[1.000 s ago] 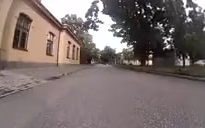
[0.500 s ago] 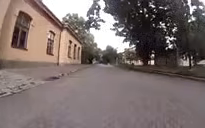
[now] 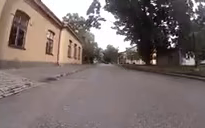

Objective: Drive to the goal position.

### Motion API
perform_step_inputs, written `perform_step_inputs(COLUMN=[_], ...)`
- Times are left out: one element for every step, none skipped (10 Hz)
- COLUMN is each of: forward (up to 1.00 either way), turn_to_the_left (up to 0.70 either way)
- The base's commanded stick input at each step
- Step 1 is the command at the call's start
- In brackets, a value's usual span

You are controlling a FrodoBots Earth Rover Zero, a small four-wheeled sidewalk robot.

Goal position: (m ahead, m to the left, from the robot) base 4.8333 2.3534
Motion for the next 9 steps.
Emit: perform_step_inputs(forward=[0.70,0.70,0.70,0.70,0.70,0.70,0.70,0.70,0.70], turn_to_the_left=[0.00,0.00,0.00,0.00,0.00,0.00,0.00,0.00,0.00])
